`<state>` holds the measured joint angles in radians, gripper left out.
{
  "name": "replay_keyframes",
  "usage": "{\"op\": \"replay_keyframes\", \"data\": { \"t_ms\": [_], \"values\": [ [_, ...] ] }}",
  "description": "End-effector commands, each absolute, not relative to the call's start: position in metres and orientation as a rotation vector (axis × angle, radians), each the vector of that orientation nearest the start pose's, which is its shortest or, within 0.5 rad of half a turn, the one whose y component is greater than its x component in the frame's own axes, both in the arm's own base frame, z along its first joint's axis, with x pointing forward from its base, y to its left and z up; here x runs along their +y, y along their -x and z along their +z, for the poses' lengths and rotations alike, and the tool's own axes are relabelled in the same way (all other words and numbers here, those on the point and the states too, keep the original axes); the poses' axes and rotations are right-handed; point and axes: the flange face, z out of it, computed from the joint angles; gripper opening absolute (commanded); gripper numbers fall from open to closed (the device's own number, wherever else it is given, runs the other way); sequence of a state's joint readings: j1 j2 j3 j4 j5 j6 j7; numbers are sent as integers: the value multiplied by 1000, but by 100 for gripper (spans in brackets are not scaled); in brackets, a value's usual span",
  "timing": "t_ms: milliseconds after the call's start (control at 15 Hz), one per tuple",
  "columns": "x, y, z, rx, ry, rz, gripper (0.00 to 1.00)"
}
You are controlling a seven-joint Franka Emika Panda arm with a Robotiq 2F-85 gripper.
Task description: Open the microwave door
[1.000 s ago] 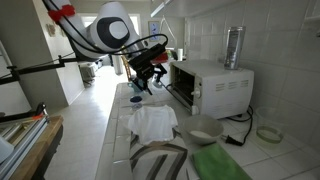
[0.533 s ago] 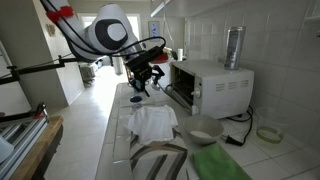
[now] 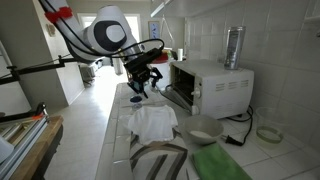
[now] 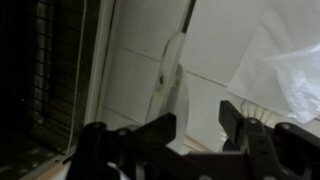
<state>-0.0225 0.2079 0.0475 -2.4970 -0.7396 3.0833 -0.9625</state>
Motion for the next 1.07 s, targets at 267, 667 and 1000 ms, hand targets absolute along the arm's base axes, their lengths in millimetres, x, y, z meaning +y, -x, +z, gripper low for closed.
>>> {"op": "replay_keyframes", "data": {
  "t_ms": [267,667,1000],
  "values": [
    [69,-475,235,2170,-1800,304,64],
    [71,-472,231,2185,-1804,263,56],
    [71,-471,229,2193,-1805,246,55]
  ]
}}
